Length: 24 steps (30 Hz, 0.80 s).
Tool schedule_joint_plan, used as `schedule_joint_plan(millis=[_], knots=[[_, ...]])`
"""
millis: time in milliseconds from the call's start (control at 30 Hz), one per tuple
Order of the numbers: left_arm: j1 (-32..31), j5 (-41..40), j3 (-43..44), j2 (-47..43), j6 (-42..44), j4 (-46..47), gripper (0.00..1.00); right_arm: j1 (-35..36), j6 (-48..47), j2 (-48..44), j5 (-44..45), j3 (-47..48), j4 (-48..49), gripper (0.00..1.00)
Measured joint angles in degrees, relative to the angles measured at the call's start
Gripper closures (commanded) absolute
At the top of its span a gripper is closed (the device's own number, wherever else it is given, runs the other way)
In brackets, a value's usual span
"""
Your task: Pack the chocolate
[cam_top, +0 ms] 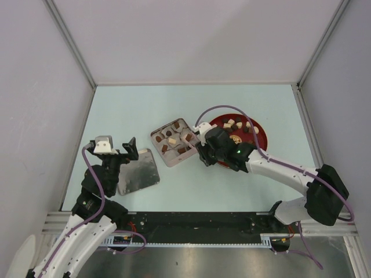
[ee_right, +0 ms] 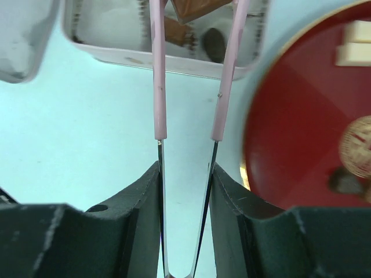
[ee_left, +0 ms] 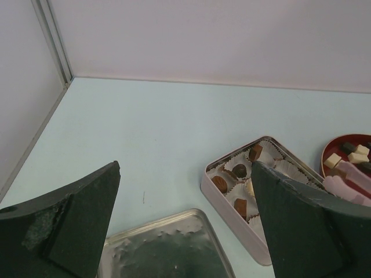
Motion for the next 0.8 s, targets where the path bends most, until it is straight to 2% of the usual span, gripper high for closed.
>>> schedule_joint_plan(millis=[300, 800], knots=[[0.0, 0.0, 0.0, 0.0, 0.0, 0.0, 0.00, 5.7, 3.1, 6.8, -2.9, 0.0, 3.9, 0.85], [0.0, 0.0, 0.0, 0.0, 0.0, 0.0, 0.00, 6.6, 3.3, 13.8, -8.0, 1.5, 7.9, 0.80]])
